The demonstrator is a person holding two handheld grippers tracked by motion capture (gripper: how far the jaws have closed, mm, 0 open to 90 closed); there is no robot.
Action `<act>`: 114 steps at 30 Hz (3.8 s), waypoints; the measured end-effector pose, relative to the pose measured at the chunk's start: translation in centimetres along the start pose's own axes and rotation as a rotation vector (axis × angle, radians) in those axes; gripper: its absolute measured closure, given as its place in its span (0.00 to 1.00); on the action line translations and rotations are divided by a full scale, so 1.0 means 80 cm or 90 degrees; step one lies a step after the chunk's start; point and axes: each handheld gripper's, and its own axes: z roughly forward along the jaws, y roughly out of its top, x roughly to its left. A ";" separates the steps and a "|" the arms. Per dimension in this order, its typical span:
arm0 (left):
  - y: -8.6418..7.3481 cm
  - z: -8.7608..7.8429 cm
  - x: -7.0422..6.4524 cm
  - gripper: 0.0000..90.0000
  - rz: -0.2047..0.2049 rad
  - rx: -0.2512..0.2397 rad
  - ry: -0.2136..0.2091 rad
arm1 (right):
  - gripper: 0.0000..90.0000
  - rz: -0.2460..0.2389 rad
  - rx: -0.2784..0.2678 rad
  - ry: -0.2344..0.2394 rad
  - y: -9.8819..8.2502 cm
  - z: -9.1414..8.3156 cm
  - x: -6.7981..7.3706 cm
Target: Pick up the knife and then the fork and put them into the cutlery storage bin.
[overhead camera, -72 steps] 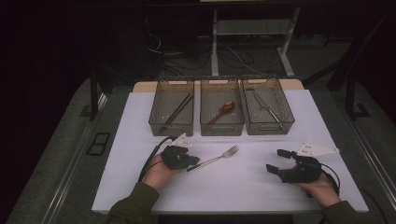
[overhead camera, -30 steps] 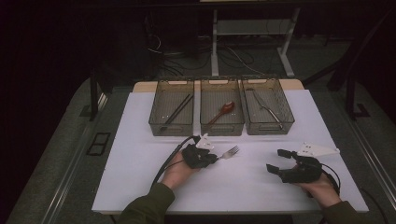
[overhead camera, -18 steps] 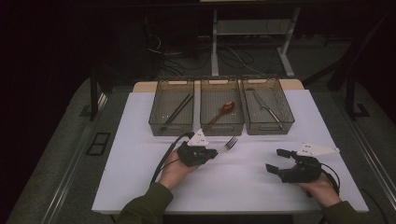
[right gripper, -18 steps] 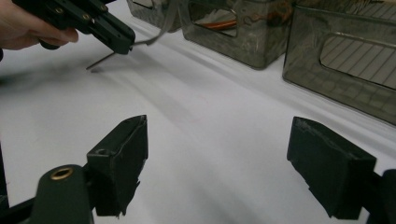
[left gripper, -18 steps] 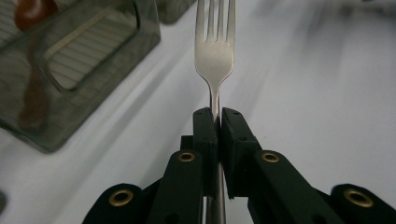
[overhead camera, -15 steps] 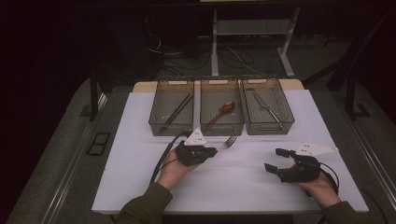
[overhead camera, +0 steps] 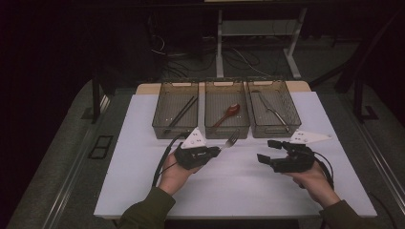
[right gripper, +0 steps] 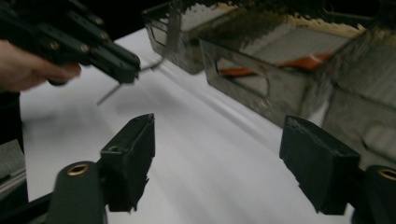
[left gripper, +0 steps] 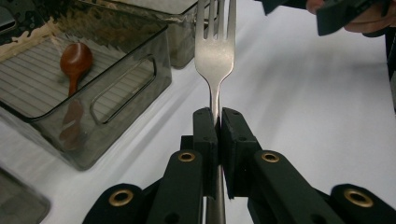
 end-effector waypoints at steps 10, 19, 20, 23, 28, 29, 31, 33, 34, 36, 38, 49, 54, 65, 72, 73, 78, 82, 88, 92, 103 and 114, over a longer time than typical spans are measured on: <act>0.006 -0.001 -0.006 0.94 0.000 -0.010 0.019 | 0.43 0.005 -0.012 0.042 0.042 0.042 0.016; 0.007 -0.006 -0.005 0.94 -0.006 -0.032 0.042 | 0.54 0.012 -0.037 0.053 0.067 0.062 0.018; 0.007 -0.007 -0.004 0.94 -0.005 -0.033 0.043 | 0.55 0.014 -0.036 0.053 0.069 0.065 0.019; 0.008 -0.007 -0.004 0.94 -0.006 -0.037 0.049 | 0.59 0.021 -0.036 0.049 0.072 0.071 0.018; 0.008 -0.007 -0.005 0.94 -0.004 -0.037 0.057 | 0.73 0.032 -0.034 0.065 0.076 0.085 0.019; 0.008 -0.007 -0.005 0.94 -0.003 -0.038 0.059 | 0.79 0.031 -0.036 0.067 0.077 0.086 0.020; 0.008 -0.006 -0.005 0.94 -0.005 -0.037 0.059 | 0.87 0.036 -0.041 0.072 0.078 0.088 0.021; 0.008 -0.005 -0.005 0.94 -0.009 -0.040 0.060 | 0.91 0.040 -0.045 0.073 0.080 0.089 0.022; 0.008 -0.005 -0.005 0.93 -0.015 -0.041 0.054 | 0.93 0.039 -0.045 0.070 0.081 0.089 0.022; 0.007 -0.002 -0.004 0.93 -0.022 -0.046 0.044 | 0.96 0.036 -0.047 0.068 0.081 0.087 0.023; 0.007 0.000 -0.004 0.90 -0.025 -0.042 0.034 | 0.96 0.033 -0.045 0.067 0.082 0.084 0.023; -0.026 -0.025 0.008 0.56 -0.061 -0.008 0.005 | 0.97 0.022 -0.059 -0.015 0.094 0.026 -0.019; -0.052 -0.048 0.015 0.46 -0.082 -0.016 -0.001 | 0.97 0.019 -0.066 -0.063 0.106 -0.003 -0.042; -0.097 -0.082 0.019 0.28 -0.105 -0.011 0.019 | 0.97 0.005 -0.087 -0.188 0.144 -0.064 -0.091; -0.108 -0.087 0.020 0.20 -0.099 -0.009 0.021 | 0.97 -0.005 -0.054 -0.272 0.159 -0.074 -0.133; -0.108 -0.087 0.020 0.19 -0.100 -0.009 0.020 | 0.97 -0.010 -0.036 -0.285 0.159 -0.072 -0.140; -0.109 -0.085 0.020 0.16 -0.097 -0.010 0.012 | 0.97 -0.026 0.029 -0.328 0.155 -0.062 -0.156; -0.109 -0.084 0.020 0.16 -0.100 -0.005 0.008 | 0.97 -0.051 0.087 -0.342 0.149 -0.058 -0.163; -0.108 -0.085 0.021 0.16 -0.100 -0.007 0.007 | 0.97 -0.076 0.151 -0.347 0.144 -0.034 -0.173; -0.108 -0.085 0.021 0.16 -0.101 -0.007 0.004 | 0.97 -0.065 0.145 -0.338 0.146 -0.012 -0.181; -0.108 -0.083 0.022 0.16 -0.101 -0.002 -0.003 | 0.94 -0.036 0.138 -0.337 0.147 0.064 -0.205; -0.109 -0.082 0.024 0.15 -0.101 0.001 -0.004 | 0.47 0.001 0.089 -0.299 0.128 0.054 -0.197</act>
